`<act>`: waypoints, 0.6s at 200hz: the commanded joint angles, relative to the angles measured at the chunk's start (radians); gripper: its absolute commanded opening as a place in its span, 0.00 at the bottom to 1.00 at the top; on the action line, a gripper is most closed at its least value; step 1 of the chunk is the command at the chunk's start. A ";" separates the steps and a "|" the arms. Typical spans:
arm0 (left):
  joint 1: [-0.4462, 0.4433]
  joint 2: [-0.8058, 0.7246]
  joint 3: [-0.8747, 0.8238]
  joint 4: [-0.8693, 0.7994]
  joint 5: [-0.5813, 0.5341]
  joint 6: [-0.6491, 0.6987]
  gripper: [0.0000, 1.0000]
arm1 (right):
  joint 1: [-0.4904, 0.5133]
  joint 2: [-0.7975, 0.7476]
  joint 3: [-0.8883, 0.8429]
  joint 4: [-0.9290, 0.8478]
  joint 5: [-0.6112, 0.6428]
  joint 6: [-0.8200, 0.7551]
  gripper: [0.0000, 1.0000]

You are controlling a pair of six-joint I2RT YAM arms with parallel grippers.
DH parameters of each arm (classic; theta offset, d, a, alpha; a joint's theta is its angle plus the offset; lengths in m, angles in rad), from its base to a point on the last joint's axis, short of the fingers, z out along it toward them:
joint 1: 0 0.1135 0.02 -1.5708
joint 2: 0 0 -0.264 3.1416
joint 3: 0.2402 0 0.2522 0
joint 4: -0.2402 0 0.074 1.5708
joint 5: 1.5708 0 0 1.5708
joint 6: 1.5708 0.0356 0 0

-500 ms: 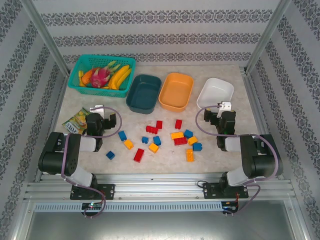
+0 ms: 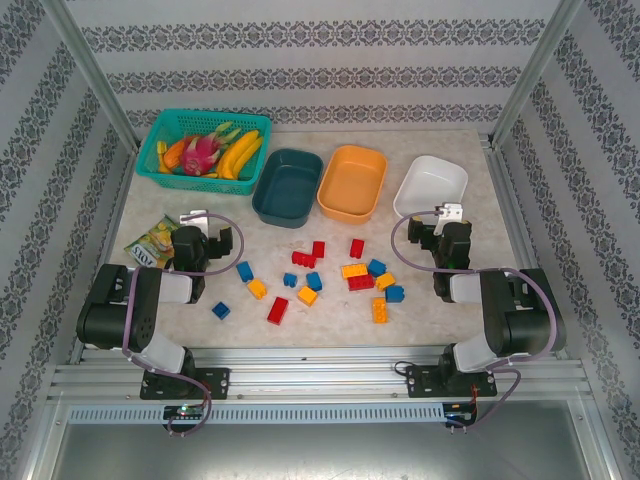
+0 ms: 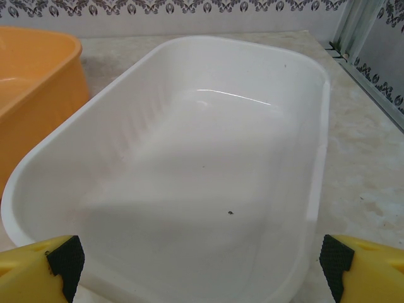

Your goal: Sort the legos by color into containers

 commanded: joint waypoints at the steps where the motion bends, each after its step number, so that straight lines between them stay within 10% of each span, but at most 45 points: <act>1: 0.014 0.010 0.019 0.055 -0.006 0.015 1.00 | 0.010 0.004 0.016 0.037 0.020 -0.008 0.98; 55: 0.013 -0.005 0.018 0.048 0.001 0.023 1.00 | 0.014 -0.006 0.005 0.053 0.033 -0.010 0.98; 120: -0.106 -0.373 0.142 -0.426 -0.248 -0.036 1.00 | 0.174 -0.453 0.074 -0.371 0.417 -0.022 0.98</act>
